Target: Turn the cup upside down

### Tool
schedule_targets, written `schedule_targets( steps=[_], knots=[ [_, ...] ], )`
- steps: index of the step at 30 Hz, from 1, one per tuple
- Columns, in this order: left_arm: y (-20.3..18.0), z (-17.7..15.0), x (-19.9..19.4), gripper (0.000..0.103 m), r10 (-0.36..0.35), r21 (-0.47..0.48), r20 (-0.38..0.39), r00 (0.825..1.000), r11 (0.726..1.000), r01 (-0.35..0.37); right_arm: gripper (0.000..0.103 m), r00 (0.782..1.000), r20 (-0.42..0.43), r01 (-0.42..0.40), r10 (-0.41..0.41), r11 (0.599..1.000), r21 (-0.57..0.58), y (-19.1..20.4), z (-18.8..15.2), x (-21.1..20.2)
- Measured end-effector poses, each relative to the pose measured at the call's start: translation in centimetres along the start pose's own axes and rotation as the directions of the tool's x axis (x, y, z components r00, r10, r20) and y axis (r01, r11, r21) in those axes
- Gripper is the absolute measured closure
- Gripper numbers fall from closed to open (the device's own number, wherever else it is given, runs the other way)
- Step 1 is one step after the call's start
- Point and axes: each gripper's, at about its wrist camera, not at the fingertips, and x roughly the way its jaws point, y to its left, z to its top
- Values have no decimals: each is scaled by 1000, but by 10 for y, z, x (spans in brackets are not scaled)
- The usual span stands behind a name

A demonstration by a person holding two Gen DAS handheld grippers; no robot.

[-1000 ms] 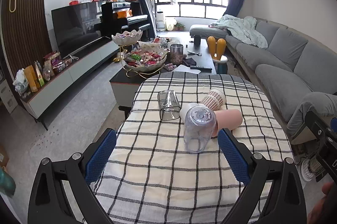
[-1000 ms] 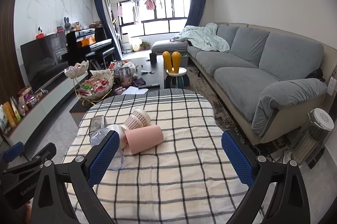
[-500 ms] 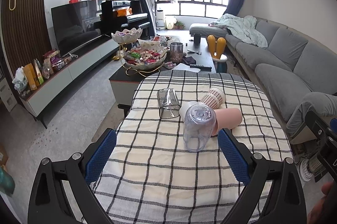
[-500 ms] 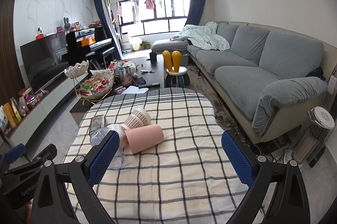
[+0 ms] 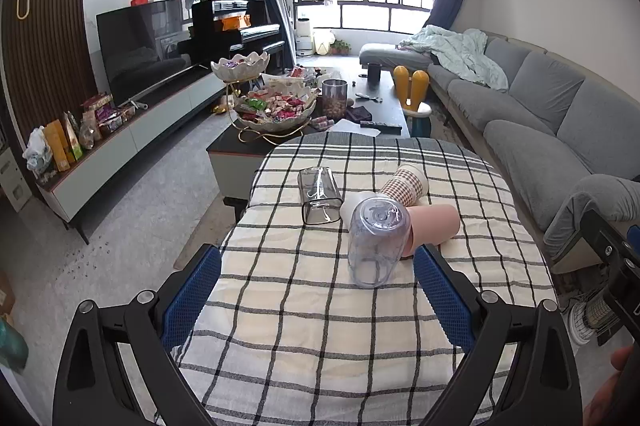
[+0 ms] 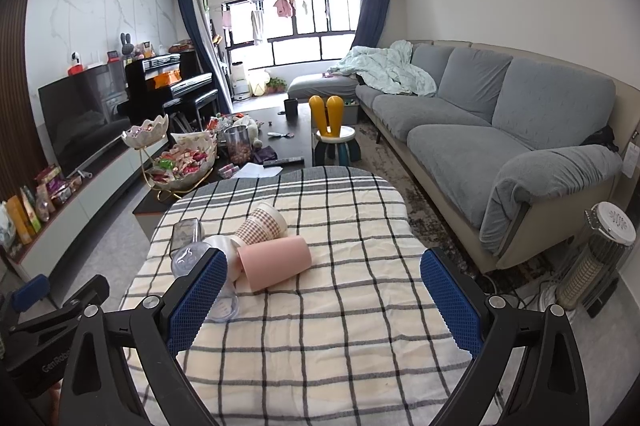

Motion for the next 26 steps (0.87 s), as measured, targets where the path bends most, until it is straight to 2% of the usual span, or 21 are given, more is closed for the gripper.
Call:
schedule_targets(
  steps=[18, 26],
  knots=[
    [-3, 3, -2, 5, 1, 4, 8, 1000, 1000, -1, 5, 1000, -1, 0, 0, 1000, 1, -1, 0, 0],
    [-2, 3, 4, 5, 10, -6, -25, 1000, 1000, -10, 5, 1000, -3, -1, 1, 1000, 2, -1, 1, -1]
  ],
)
